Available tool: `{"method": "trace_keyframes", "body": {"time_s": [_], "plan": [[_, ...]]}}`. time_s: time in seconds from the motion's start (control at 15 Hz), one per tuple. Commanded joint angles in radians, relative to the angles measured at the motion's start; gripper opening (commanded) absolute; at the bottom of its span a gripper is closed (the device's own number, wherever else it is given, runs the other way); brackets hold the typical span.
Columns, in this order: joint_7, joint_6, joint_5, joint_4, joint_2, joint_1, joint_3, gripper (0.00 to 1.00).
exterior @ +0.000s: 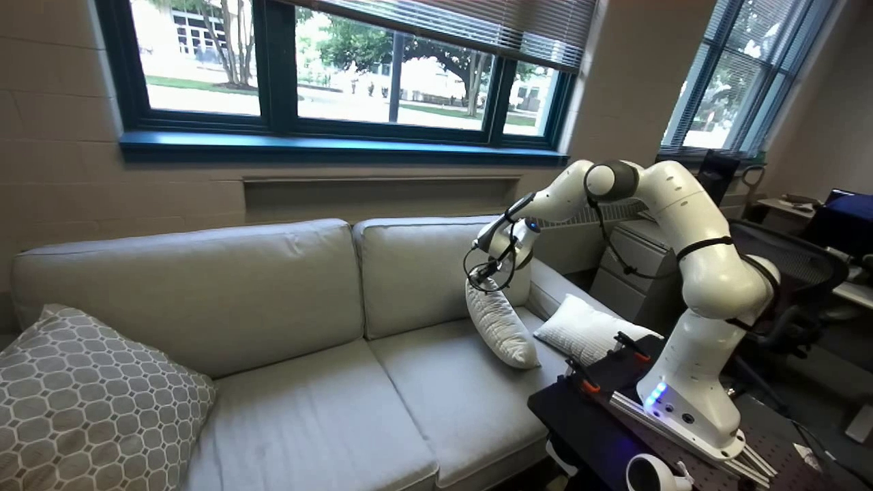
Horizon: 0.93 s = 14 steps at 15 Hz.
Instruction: Move the small pillows to the left arm of the sofa
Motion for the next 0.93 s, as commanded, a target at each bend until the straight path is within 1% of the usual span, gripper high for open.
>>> {"method": "trace_keyframes", "body": {"time_s": [0.0, 0.2, 0.4, 0.6, 0.73, 0.87], "plan": [[-0.107, -0.032, 0.001, -0.015, 0.014, -0.264, 0.132, 0.02], [-0.178, -0.04, -0.004, -0.014, 0.038, -0.439, 0.159, 0.02], [-0.282, -0.043, -0.032, 0.001, 0.061, -0.608, 0.182, 0.02], [-0.358, -0.043, -0.076, 0.003, 0.07, -0.691, 0.178, 0.02], [-0.395, -0.029, -0.107, -0.005, 0.071, -0.71, 0.168, 0.02], [-0.422, -0.014, -0.134, -0.011, 0.075, -0.713, 0.162, 0.02]]}}
